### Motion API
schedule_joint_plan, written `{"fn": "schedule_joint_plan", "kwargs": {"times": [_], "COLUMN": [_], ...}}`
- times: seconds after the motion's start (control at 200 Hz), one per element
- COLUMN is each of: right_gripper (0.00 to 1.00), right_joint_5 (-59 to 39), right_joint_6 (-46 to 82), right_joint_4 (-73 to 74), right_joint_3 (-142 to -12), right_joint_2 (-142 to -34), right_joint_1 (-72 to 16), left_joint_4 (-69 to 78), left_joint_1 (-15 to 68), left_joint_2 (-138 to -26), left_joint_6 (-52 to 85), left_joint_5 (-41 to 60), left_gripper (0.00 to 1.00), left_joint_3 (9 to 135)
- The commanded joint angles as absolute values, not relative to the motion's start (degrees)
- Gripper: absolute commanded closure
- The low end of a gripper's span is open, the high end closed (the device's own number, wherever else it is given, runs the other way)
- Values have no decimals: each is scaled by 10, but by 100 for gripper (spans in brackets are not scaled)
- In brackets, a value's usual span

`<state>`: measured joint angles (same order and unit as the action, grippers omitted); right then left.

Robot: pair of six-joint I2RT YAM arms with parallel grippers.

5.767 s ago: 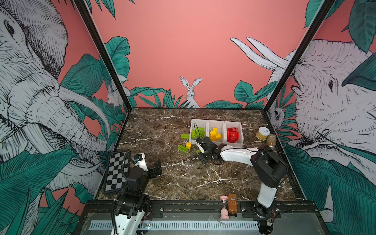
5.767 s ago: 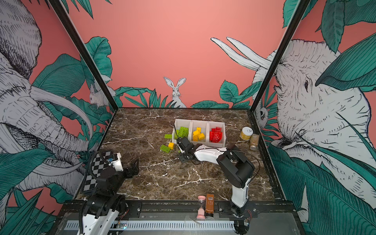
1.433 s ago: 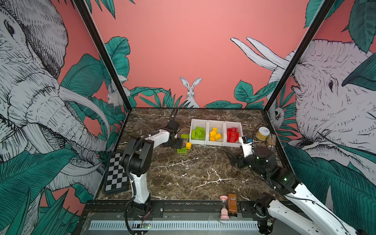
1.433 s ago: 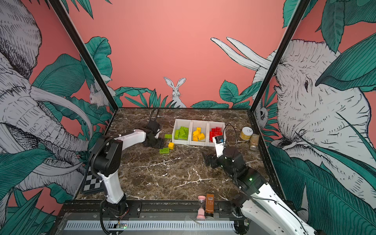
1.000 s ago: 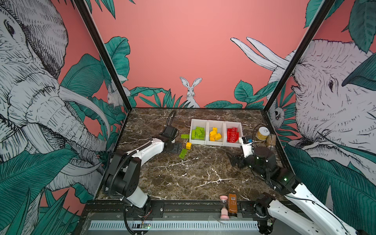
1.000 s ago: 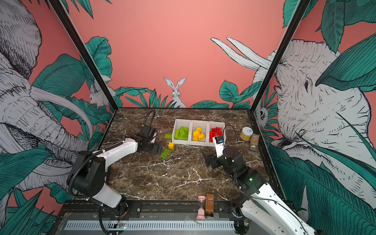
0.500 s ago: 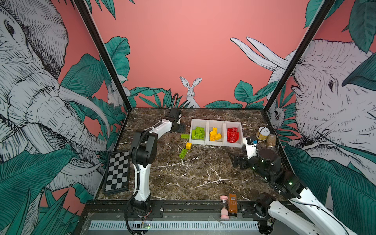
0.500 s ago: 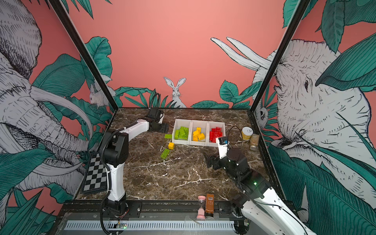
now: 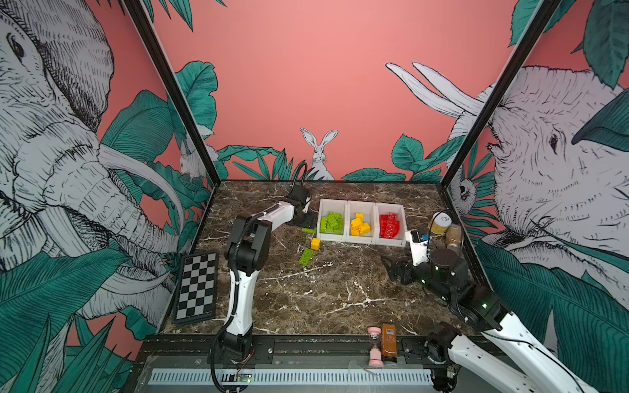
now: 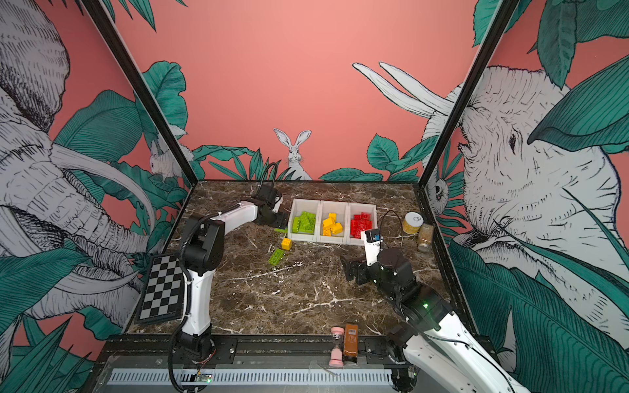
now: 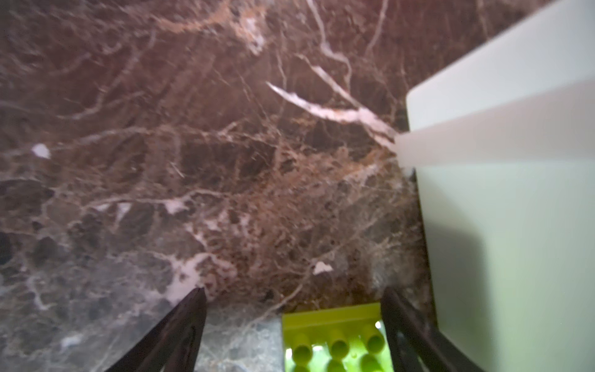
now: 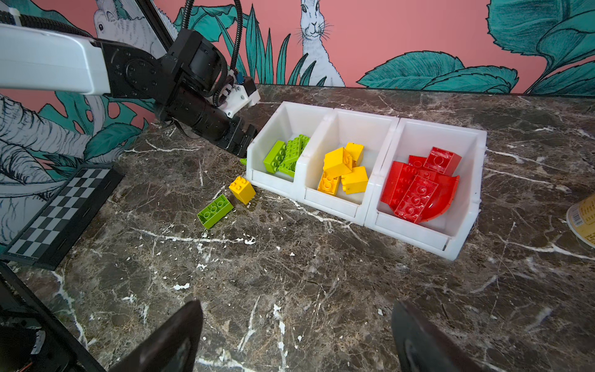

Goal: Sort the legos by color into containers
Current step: 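Move the left gripper over the green and yellow bricks near the bin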

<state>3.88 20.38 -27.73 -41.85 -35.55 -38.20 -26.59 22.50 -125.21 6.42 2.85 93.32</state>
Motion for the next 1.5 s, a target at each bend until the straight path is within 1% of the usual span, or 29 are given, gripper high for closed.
{"fn": "schedule_joint_plan", "kwargs": {"times": [0.0, 0.215, 0.415, 0.525, 0.735, 0.94, 1.075, 1.18, 1.31, 1.495], "right_gripper": [10, 9, 9, 9, 9, 9, 10, 10, 9, 8], "right_joint_5": [40, 42, 37, 38, 26, 27, 29, 32, 36, 35], "right_joint_6": [204, 194, 193, 194, 197, 210, 214, 218, 224, 231], "right_joint_4": [-264, -264, -265, -266, -261, -259, -253, -247, -247, -247], "right_joint_3": [-421, -421, -419, -417, -418, -407, -401, -397, -390, -379], "right_joint_2": [-356, -362, -361, -359, -365, -348, -348, -349, -342, -335], "right_joint_1": [-380, -380, -380, -380, -380, -380, -380, -380, -380, -380], "left_joint_4": [-286, -264, -256, -246, -260, -217, -202, -203, -204, -188], "left_joint_1": [226, 227, 227, 227, 227, 241, 279, 302, 304, 317], "left_joint_2": [-1213, -1138, -1069, -1014, -899, -806, -809, -842, -874, -926], "left_joint_6": [61, 92, 127, 146, 153, 114, 86, 71, 66, 47], "left_joint_5": [37, 41, 16, 9, -11, 55, 77, 63, 38, 38], "left_gripper": [14, 14, 14, 14, 13, 12, 12, 13, 16, 25], "left_joint_3": [888, 764, 652, 586, 538, 481, 475, 491, 509, 539]}}
